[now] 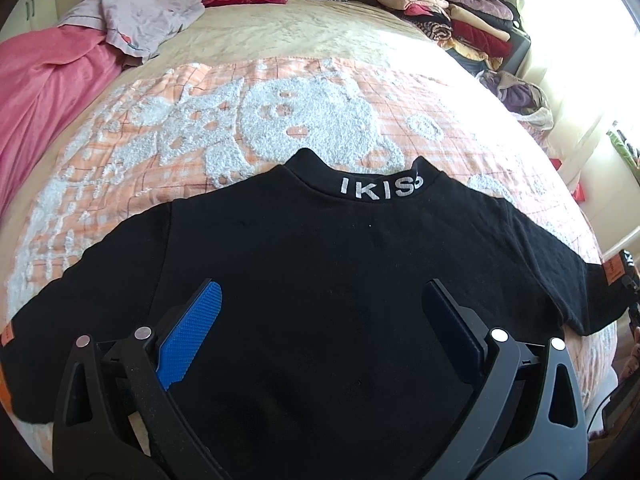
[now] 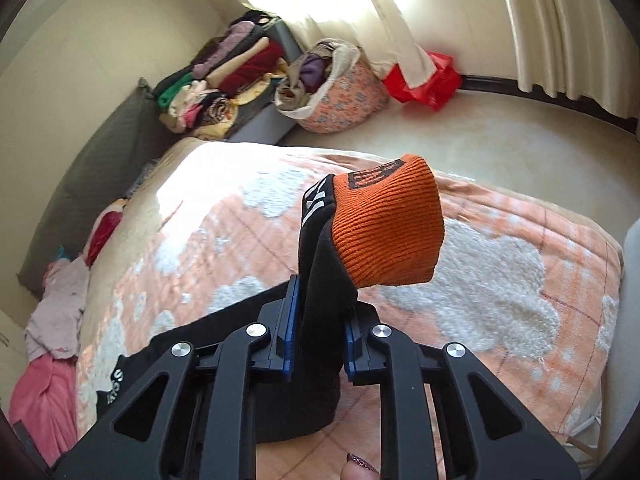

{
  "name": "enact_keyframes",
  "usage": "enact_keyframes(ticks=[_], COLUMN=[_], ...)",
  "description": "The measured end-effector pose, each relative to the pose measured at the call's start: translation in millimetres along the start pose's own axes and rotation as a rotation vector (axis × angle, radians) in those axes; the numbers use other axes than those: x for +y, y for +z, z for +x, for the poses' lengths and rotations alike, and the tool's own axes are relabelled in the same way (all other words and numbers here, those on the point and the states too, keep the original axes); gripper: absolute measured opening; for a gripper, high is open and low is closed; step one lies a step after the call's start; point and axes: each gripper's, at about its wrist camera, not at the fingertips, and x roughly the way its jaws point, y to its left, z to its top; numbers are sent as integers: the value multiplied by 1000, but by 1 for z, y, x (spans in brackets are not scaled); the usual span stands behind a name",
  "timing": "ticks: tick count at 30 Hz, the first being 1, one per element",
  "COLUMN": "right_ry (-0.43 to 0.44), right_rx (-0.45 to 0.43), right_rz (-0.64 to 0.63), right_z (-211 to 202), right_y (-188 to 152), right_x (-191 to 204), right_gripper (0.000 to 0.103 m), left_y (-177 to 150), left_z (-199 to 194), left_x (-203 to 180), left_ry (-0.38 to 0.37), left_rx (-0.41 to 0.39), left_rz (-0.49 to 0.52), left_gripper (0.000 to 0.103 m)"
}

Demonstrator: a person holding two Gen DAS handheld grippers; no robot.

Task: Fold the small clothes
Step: 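Carry the sleeve across the shirt body with the right gripper and release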

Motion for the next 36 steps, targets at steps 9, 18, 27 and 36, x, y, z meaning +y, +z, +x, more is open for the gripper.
enact_keyframes(ticks=[9, 18, 27, 36], right_ry=[193, 329, 426, 455], right_rx=[-3, 17, 86, 196], right_rz=[-120, -251, -417, -574], right_z=[-34, -54, -56, -41], right_y=[6, -5, -64, -143], right_x=[82, 173, 255, 301], right_gripper=[15, 14, 14, 14], left_y=[6, 3, -8, -17], left_z=[-24, -46, -53, -54], left_x=[21, 53, 85, 110], left_ry=[-37, -36, -78, -152], left_rx=[-37, -69, -57, -45], left_rz=[-32, -73, -132, -205], left_gripper=[94, 94, 94, 94])
